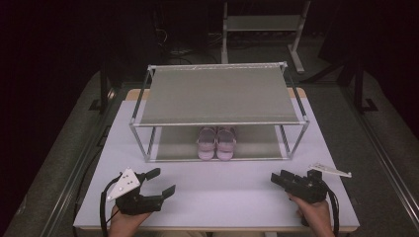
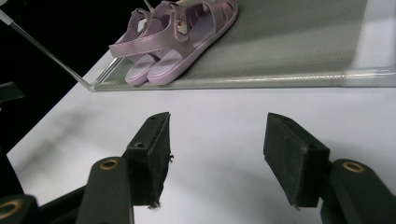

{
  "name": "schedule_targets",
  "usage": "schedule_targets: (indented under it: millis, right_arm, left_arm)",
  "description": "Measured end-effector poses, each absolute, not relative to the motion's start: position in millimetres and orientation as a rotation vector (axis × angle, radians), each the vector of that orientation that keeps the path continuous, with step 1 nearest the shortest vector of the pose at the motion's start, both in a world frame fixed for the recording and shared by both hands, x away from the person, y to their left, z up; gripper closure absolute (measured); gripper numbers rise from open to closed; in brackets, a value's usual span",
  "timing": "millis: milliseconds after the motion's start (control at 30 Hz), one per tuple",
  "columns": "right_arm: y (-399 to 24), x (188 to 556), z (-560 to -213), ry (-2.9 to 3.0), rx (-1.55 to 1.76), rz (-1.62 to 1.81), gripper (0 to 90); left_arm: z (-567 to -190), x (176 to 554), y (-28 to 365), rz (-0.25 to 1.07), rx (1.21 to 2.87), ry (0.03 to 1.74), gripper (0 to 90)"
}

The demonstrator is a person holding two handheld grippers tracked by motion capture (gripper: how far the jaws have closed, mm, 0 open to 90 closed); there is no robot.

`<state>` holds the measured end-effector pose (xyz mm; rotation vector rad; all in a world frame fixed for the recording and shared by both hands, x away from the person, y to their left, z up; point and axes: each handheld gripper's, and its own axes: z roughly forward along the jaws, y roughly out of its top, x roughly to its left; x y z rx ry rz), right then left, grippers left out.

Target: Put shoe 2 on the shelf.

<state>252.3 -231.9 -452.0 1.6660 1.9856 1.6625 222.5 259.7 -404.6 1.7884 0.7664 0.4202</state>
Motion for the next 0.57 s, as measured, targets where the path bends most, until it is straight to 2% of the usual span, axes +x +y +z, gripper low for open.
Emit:
schedule_targets:
  millis: [233,367,567]
  right_arm:
    - [-238,246,-450,1.972,1.628,1.666,38.0]
    - [-244,240,-451,1.959,1.592,1.689,33.4]
    - [-246,236,-451,1.952,1.571,1.722,33.5]
  left_arm:
    - [-405,222,262,0.419,1.781,0.776,22.4]
    - [-403,222,261,0.421,1.779,0.776,22.3]
    - [-402,222,259,0.425,1.778,0.770,22.3]
